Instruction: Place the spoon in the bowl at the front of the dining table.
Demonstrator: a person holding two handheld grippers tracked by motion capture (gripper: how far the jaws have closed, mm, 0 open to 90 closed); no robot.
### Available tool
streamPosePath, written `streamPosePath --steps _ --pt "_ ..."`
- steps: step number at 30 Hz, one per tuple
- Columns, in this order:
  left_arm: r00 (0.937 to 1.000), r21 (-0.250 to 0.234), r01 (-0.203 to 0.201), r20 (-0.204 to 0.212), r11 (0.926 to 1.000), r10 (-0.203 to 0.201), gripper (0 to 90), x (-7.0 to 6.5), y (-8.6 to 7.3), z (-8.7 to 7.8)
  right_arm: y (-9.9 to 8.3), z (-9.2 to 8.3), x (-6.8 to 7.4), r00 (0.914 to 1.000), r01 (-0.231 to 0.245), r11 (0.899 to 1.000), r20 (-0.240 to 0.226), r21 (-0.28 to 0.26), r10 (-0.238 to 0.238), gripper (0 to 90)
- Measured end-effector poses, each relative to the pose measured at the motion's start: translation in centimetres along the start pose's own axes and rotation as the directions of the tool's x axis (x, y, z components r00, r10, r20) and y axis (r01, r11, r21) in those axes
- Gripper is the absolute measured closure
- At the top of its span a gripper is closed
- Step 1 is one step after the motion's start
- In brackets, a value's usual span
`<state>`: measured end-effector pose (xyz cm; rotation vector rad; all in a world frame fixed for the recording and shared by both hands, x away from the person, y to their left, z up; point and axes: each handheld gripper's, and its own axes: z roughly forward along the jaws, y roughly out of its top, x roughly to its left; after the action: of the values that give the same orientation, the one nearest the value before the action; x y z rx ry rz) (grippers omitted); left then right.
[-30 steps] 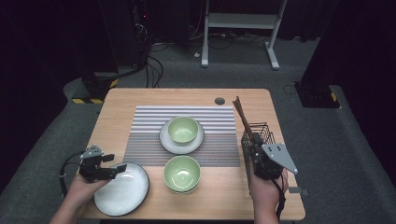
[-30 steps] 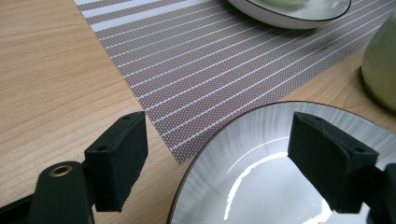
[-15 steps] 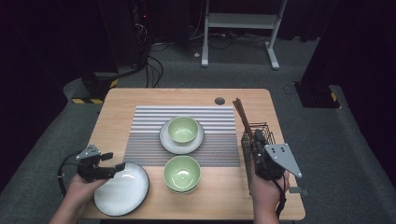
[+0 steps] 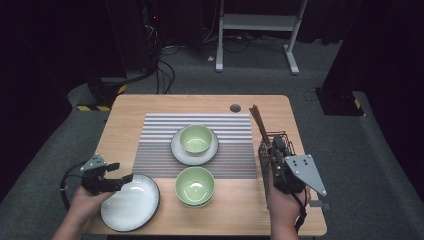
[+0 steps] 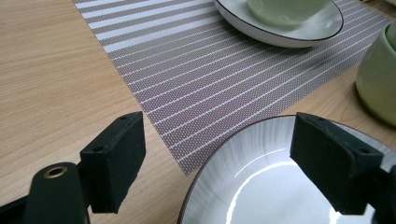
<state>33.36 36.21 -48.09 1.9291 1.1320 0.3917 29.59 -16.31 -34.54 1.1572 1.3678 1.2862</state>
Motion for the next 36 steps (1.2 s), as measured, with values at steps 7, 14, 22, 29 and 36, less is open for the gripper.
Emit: streamPosePath --steps 7,14,22,29,36 --pt "1.0000 0.001 0.000 -0.001 1.0000 0.000 18.3 0.1 0.0 0.0 0.7 -0.3 0.3 1.0000 0.006 0.999 -0.001 -0.039 -0.006 89.2" --pt "1.0000 -0.005 0.000 -0.005 1.0000 0.000 18.3 0.2 0.0 -0.1 1.4 -0.7 1.1 0.9996 0.009 0.998 -0.024 -0.067 -0.011 89.2" --pt "0.9999 -0.006 -0.011 -0.005 0.9999 0.011 18.2 0.0 0.1 -0.2 1.3 -0.3 2.5 0.9978 0.005 0.998 -0.066 -0.062 -0.009 89.2" --pt "0.9998 0.003 -0.015 -0.010 0.9999 0.015 18.0 0.0 0.1 -0.3 1.0 0.4 3.6 0.9958 0.006 0.998 -0.091 -0.064 -0.012 89.1" --pt "0.9995 0.003 -0.026 -0.020 0.9997 0.026 17.7 -0.2 0.2 -0.5 0.6 1.3 4.9 0.9929 0.008 0.998 -0.118 -0.057 -0.014 89.2"
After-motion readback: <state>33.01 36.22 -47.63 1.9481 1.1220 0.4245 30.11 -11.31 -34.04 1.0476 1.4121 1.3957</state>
